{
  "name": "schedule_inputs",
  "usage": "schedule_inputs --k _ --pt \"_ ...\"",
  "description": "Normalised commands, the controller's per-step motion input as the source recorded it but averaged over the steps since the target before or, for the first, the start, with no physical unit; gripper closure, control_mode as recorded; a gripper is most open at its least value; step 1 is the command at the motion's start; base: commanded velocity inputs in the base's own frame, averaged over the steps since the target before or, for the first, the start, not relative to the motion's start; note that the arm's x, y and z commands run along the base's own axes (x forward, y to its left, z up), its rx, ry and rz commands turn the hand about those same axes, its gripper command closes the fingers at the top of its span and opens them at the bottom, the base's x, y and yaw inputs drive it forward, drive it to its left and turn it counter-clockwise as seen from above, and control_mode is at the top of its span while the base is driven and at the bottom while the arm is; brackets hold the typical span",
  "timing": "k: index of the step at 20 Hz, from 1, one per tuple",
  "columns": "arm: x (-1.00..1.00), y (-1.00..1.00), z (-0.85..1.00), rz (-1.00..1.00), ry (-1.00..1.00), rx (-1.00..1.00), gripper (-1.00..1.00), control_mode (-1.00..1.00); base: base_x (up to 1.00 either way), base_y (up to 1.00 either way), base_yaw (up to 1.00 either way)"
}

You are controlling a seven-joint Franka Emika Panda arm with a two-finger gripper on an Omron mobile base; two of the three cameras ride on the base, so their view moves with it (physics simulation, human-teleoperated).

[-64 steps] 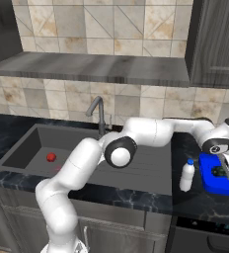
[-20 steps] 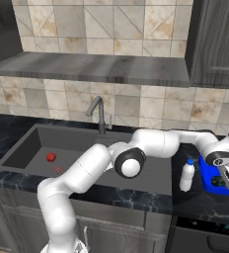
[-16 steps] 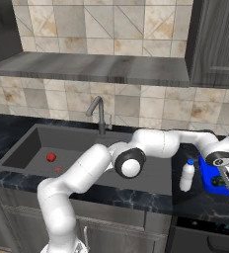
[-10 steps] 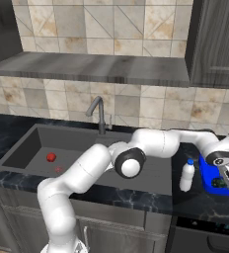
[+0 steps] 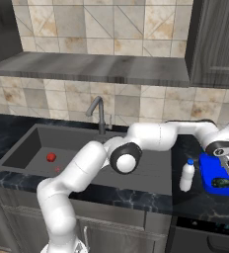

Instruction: Pick up all produce items and place them in the sink. Turn on the sink faucet to wash them. Then turn the sink off and put them in the tray.

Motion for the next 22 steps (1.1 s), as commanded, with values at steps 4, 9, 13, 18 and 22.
schedule_inputs --k 4,9,13,18,22 --pt "0.0 0.06 0.29 0.0 0.0 -0.04 -1.0 -1.0 0.0 0.0 0.0" --pt "0.0 0.06 0.05 0.0 0.0 -0.02 -1.0 -1.0 0.0 0.0 0.0" --pt "0.0 0.01 0.0 0.0 0.0 0.0 -1.0 -1.0 0.0 0.0 0.0" --pt "-0.01 0.0 0.26 0.0 -0.06 -0.05 -1.0 -1.0 0.0 0.0 0.0" --pt "-0.07 0.0 0.51 0.0 -0.12 -0.11 -1.0 -1.0 0.0 0.0 0.0"
